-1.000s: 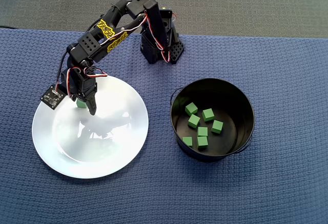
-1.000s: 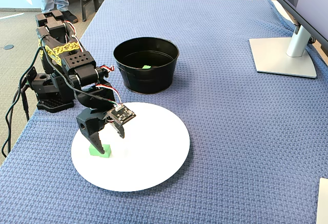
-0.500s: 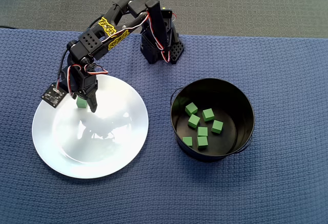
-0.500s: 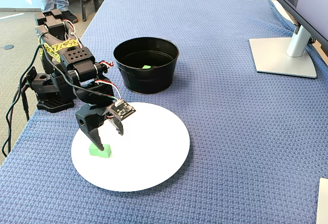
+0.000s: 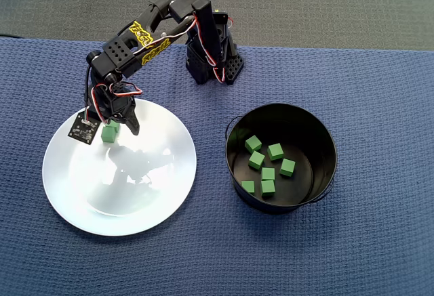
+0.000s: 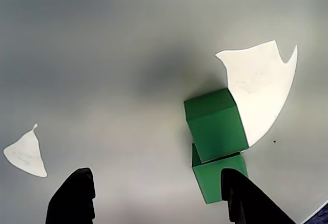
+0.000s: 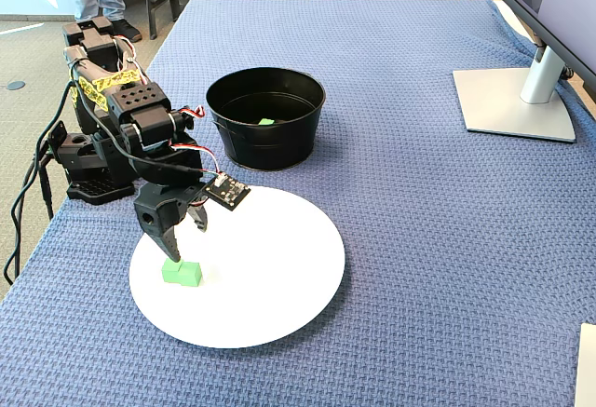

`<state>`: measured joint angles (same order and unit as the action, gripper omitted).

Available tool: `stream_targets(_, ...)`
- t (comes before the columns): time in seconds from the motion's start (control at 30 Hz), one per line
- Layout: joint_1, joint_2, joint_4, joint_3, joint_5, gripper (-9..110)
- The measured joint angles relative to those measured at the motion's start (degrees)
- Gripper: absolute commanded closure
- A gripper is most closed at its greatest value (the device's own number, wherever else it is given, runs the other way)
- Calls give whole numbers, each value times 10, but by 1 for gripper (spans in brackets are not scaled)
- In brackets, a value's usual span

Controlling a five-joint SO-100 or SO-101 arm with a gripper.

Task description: Pick up the green cubes from the white plate and place them in the black recipient

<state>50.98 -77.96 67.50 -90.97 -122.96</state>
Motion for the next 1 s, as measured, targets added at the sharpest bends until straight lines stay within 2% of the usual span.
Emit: stream_targets(1.0, -5, 18, 48, 59, -103, 77)
